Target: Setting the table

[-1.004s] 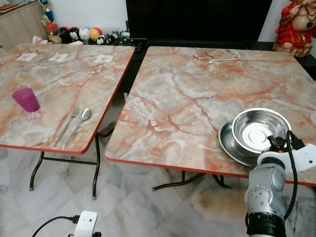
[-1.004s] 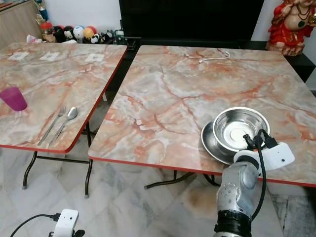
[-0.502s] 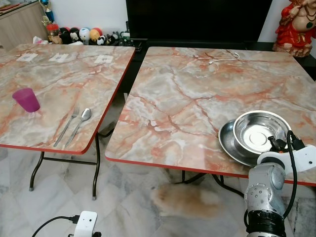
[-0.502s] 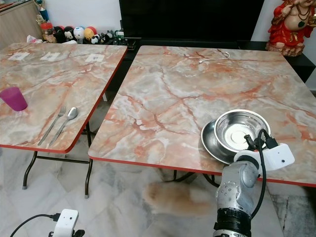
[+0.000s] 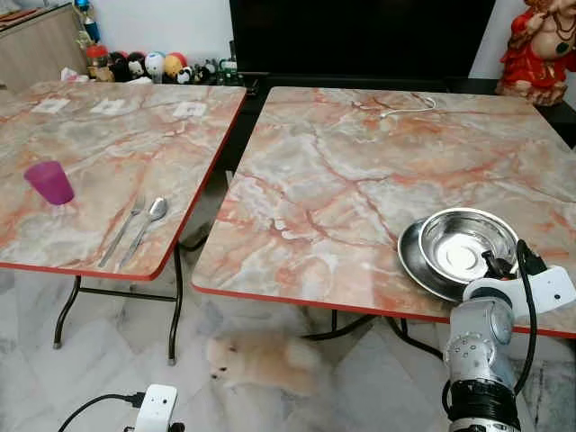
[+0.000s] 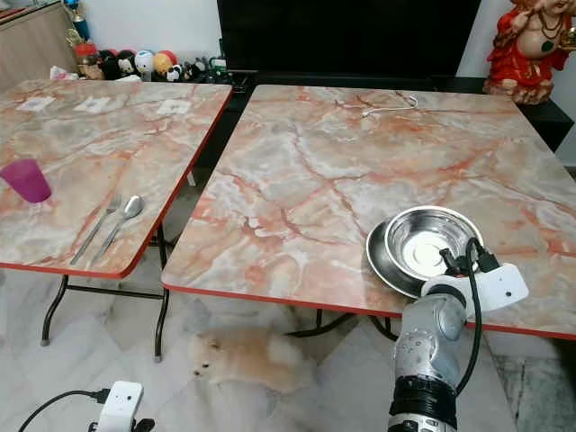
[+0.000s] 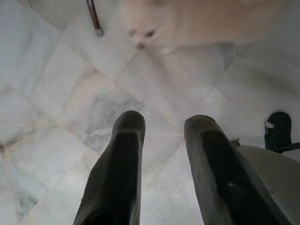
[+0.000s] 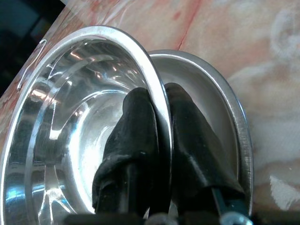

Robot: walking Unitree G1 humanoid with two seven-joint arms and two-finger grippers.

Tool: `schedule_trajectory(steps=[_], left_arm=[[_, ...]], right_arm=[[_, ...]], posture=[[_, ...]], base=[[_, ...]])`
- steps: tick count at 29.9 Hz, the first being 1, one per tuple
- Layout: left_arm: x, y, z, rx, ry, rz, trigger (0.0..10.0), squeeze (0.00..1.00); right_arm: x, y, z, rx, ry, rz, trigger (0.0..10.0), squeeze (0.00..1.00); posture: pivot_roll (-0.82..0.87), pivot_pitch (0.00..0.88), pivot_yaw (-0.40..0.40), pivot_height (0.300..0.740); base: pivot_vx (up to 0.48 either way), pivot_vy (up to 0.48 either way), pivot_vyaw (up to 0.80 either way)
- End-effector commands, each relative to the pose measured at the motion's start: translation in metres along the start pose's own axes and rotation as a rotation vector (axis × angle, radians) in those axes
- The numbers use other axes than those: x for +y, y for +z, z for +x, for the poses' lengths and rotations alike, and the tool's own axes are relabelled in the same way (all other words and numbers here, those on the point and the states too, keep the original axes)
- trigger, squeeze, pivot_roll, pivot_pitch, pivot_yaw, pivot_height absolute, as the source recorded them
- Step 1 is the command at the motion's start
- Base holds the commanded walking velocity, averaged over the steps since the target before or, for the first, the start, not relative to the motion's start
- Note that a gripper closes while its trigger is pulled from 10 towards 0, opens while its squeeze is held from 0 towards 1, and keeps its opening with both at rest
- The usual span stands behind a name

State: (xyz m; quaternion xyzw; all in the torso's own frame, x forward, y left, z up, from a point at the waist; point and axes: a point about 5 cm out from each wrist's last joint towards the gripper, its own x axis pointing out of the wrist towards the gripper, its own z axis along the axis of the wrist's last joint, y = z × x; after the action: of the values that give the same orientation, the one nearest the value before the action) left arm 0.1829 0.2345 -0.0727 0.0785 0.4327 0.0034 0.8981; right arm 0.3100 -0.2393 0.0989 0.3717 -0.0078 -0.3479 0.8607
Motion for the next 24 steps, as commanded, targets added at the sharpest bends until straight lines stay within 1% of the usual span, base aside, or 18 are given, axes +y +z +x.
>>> schedule_trajectory(steps=[1, 2, 3, 4, 14, 19, 20, 21, 22, 23, 24], left_arm=[[0.0043, -0.004, -0.0016, 0.012, 0.003, 0.004, 10.0, 0.0], [0.0042, -0.004, -0.0015, 0.012, 0.003, 0.004, 10.0, 0.0], [0.0043, -0.0039, -0.0015, 0.012, 0.003, 0.004, 10.0, 0.0], [0.0042, -0.0039, -0.0015, 0.012, 0.003, 0.003, 10.0, 0.0], [0.005, -0.0036, -0.0016, 0.01, 0.002, 0.002, 10.0, 0.0], [0.0056, -0.0041, -0.0019, 0.01, 0.003, 0.002, 10.0, 0.0], [0.0056, -0.0042, -0.0019, 0.01, 0.003, 0.003, 10.0, 0.0], [0.0055, -0.0043, -0.0019, 0.01, 0.003, 0.002, 10.0, 0.0], [0.0055, -0.0043, -0.0019, 0.01, 0.003, 0.001, 10.0, 0.0], [0.0054, -0.0043, -0.0019, 0.01, 0.003, 0.001, 10.0, 0.0], [0.0052, -0.0046, -0.0019, 0.011, 0.003, 0.001, 10.0, 0.0]], right_arm=[[0.0053, 0.0018, 0.0018, 0.0, 0.009, 0.017, 10.0, 0.92], [0.0056, 0.0018, 0.002, 0.001, 0.01, 0.017, 10.0, 0.86], [0.0067, 0.0017, 0.0026, 0.004, 0.012, 0.016, 10.0, 0.22], [0.0071, 0.0016, 0.003, 0.005, 0.011, 0.016, 10.0, 0.0], [0.011, 0.0028, 0.0068, 0.005, 0.011, 0.031, 10.0, 0.0], [0.0113, 0.0023, 0.0082, 0.007, 0.004, 0.021, 10.0, 0.0], [0.0113, 0.0025, 0.0084, 0.004, 0.003, 0.019, 10.0, 0.45], [0.0112, 0.0026, 0.0085, 0.003, 0.001, 0.019, 10.0, 0.71], [0.0111, 0.0026, 0.0086, 0.002, -0.001, 0.018, 10.0, 0.71], [0.0111, 0.0024, 0.0088, 0.004, -0.005, 0.015, 10.0, 0.67], [0.0111, 0.0018, 0.0091, 0.009, -0.008, 0.018, 10.0, 0.29]], posture=[[0.09, 0.0, 0.002, 0.74], [0.09, 0.0, 0.002, 0.74], [0.09, 0.0, 0.002, 0.74], [0.09, 0.0, 0.002, 0.74], [0.1, 0.0, 0.002, 0.74], [0.1, 0.0, 0.002, 0.74], [0.1, 0.0, 0.002, 0.74], [0.1, 0.0, 0.002, 0.74], [0.1, 0.0, 0.002, 0.74], [0.1, 0.0, 0.002, 0.74], [0.1, 0.0, 0.002, 0.74]], base=[[0.0, 0.0, 0.0], [0.0, 0.0, 0.0], [0.0, 0.0, 0.0], [0.0, 0.0, 0.0], [0.0, 0.0, 0.0], [0.0, 0.0, 0.0], [0.0, 0.0, 0.0], [0.0, 0.0, 0.0], [0.0, 0.0, 0.0], [0.0, 0.0, 0.0], [0.0, 0.0, 0.0]])
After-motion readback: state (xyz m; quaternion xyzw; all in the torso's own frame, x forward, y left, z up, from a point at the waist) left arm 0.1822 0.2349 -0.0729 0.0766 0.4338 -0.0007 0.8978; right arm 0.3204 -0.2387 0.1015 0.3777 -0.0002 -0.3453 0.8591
